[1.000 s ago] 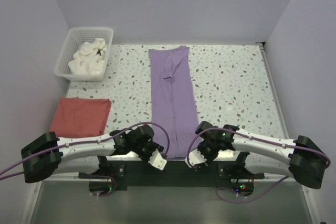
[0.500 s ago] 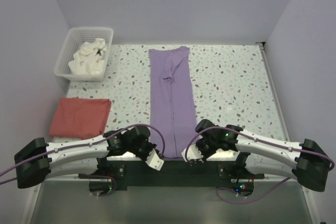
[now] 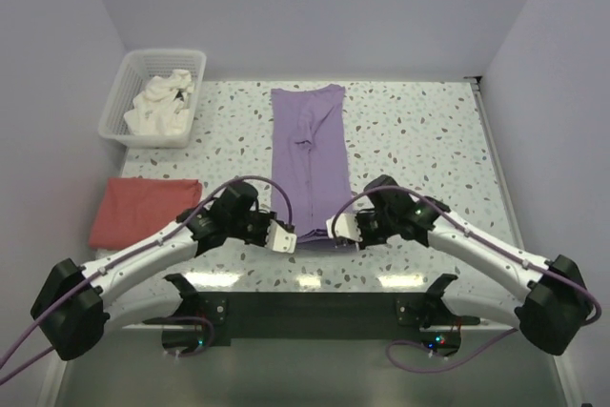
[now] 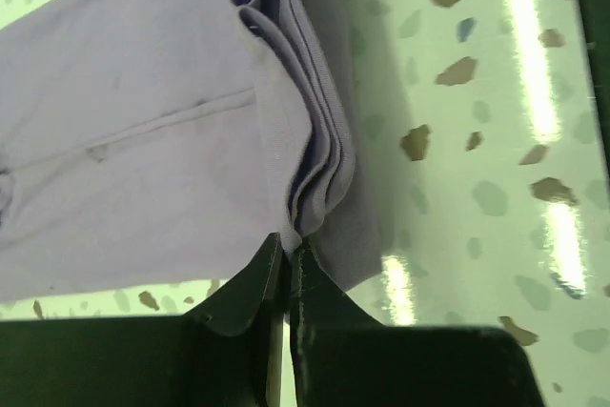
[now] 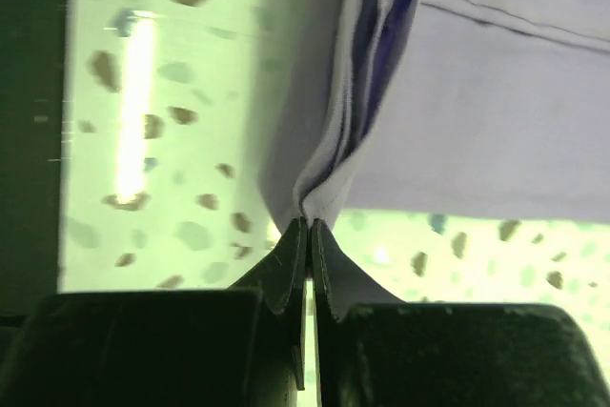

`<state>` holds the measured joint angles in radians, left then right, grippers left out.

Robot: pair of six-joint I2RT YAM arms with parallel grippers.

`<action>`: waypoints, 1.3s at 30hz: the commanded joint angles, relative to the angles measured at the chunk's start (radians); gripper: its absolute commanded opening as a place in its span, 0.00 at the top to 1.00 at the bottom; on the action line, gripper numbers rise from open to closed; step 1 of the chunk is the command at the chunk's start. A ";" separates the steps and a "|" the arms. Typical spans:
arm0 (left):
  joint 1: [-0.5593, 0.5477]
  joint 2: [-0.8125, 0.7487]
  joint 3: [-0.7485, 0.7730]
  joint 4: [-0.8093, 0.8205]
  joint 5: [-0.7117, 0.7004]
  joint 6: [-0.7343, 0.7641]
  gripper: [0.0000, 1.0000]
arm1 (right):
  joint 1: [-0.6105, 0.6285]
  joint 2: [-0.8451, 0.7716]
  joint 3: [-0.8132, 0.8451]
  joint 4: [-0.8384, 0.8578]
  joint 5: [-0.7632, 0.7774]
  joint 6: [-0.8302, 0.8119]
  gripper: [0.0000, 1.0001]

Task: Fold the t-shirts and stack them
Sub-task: Fold the tshirt

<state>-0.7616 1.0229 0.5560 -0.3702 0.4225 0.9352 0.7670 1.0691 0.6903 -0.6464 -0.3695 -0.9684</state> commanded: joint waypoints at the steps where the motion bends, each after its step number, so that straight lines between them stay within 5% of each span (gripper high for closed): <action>1: 0.086 0.080 0.079 0.066 0.047 0.086 1.00 | -0.090 0.090 0.110 0.062 -0.083 -0.110 1.00; 18: 0.363 0.601 0.499 0.183 0.148 0.203 1.00 | -0.380 0.612 0.520 0.094 -0.224 -0.319 1.00; 27: 0.438 0.815 0.732 0.180 0.170 0.203 1.00 | -0.423 0.821 0.765 0.073 -0.252 -0.348 1.00; 39: 0.467 0.934 0.808 0.178 0.153 0.221 1.00 | -0.442 0.999 0.926 0.093 -0.227 -0.337 1.00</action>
<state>-0.3077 1.9408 1.3205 -0.2249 0.5594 1.1301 0.3317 2.0434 1.5497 -0.5781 -0.5667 -1.2877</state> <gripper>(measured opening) 0.058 0.014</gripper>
